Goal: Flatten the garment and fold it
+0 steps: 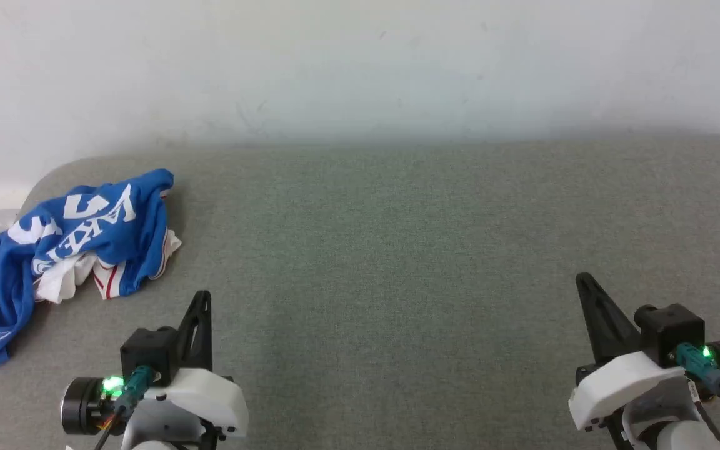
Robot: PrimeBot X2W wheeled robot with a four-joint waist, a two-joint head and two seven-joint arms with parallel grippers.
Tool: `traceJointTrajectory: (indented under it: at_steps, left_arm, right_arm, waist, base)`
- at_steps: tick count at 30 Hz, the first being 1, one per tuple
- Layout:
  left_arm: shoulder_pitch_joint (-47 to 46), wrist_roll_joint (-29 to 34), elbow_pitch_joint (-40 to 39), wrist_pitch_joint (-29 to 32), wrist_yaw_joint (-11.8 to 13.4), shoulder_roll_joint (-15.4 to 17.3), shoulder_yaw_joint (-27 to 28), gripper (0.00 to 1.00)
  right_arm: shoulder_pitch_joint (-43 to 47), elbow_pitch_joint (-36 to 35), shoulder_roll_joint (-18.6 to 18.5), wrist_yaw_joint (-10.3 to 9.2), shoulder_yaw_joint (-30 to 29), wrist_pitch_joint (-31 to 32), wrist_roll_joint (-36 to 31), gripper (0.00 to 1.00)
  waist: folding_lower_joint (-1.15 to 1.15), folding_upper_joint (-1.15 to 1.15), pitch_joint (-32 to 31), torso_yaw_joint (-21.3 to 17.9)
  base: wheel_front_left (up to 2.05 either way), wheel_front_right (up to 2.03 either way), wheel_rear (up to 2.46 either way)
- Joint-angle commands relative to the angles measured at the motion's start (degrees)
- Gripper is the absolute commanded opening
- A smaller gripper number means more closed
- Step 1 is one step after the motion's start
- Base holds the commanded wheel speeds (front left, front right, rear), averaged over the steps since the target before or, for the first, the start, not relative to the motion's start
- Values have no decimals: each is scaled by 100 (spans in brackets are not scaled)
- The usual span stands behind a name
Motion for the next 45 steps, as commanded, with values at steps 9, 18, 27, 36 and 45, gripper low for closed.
traceJointTrajectory:
  at_steps: [9,18,27,36,45]
  left_arm:
    - [-77,37,-30,1,-46,-25,25,0]
    - [-77,37,-30,1,-46,-25,25,0]
    - [-77,37,-30,1,-46,-25,25,0]
    - [-77,37,-30,1,-46,-25,25,0]
    - [2,-2,6,-3,8,2,-4,100]
  right_arm:
    - [-45,-37,23,-12,-1,3,-46,0]
    - [-45,-37,23,-12,-1,3,-46,0]
    - [-45,-37,23,-12,-1,3,-46,0]
    - [-45,-37,23,-12,-1,3,-46,0]
    - [1,6,-2,0,-1,-3,4,100]
  waist:
    - [0,0,0,0]
    - [0,0,0,0]
    - [0,0,0,0]
    - [0,0,0,0]
    - [0,0,0,0]
  base:
    - [0,0,0]
    - [0,0,0]
    - [0,0,0]
    - [0,0,0]
    - [0,0,0]
